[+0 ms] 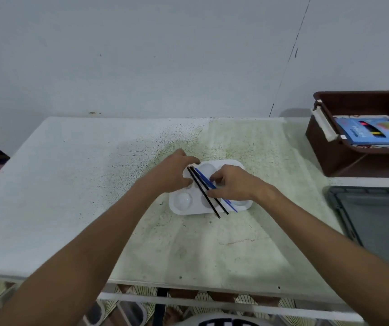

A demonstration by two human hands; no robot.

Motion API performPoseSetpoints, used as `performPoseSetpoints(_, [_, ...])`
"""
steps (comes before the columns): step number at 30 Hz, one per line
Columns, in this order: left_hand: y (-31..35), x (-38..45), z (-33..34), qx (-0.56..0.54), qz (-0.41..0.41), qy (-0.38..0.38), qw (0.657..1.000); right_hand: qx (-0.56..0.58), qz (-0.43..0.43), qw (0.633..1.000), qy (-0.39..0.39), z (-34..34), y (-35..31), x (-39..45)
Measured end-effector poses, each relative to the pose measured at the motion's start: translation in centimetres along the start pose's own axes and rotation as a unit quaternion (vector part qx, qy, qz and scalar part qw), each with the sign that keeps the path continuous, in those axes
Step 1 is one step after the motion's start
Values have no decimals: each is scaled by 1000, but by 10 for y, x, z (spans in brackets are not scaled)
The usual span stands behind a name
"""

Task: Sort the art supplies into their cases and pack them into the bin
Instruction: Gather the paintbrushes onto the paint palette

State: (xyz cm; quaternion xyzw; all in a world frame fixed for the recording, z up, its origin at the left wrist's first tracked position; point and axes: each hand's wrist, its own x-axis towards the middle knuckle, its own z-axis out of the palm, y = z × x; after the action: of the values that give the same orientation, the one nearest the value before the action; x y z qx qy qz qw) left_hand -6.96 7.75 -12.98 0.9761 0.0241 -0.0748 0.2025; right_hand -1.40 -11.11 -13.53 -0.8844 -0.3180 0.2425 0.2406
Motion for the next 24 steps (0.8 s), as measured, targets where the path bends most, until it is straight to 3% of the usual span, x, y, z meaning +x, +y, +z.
performPoseSetpoints(5, [1, 5, -5, 86, 66, -58, 992, -24, -8, 1000, 4, 6, -4, 0])
performPoseSetpoints(10, [1, 10, -9, 131, 76, -62, 987, -74, -30, 997, -14, -6, -2, 6])
performPoseSetpoints(16, [0, 4, -4, 86, 45, -23, 995, -97, -26, 995, 14, -21, 11, 11])
performPoseSetpoints(24, [-2, -5, 2, 28, 31, -32, 999, -69, -52, 995, 39, -29, 33, -4])
